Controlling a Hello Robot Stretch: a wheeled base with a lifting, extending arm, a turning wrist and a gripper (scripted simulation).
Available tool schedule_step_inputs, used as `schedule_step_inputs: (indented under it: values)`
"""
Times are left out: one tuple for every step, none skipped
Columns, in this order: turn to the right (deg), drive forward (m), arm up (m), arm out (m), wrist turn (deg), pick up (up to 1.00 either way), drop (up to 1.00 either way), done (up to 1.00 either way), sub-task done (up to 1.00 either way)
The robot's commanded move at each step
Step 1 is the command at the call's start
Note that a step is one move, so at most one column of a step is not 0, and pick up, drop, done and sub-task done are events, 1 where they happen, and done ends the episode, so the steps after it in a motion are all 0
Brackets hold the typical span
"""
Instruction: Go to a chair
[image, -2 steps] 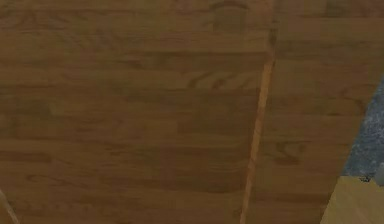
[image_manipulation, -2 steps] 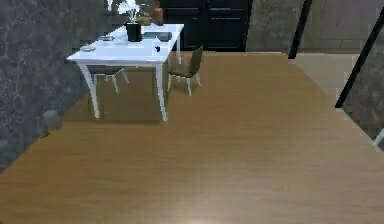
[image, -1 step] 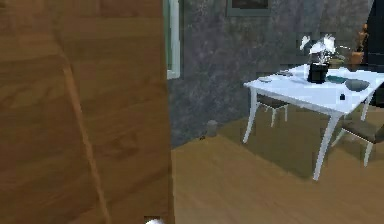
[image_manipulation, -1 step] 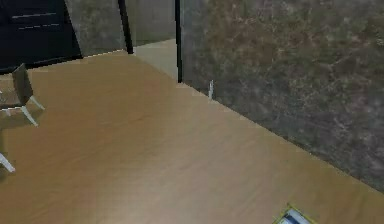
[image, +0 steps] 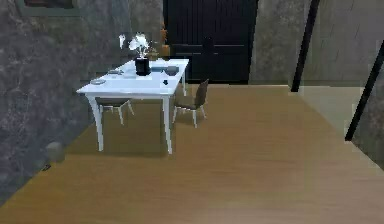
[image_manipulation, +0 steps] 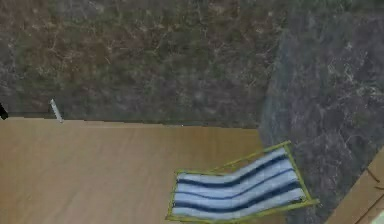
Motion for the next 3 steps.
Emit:
schedule_step_inputs:
  values:
    - [39.0, 0.00, 0.00, 0.00, 0.0, 0.00, 0.00, 0.00, 0.00]
    - [0.0, 0.40, 0.00, 0.00, 0.0, 0.00, 0.00, 0.00, 0.00]
    - [-33.0, 0.00, 0.00, 0.00, 0.0, 0.00, 0.00, 0.00, 0.00]
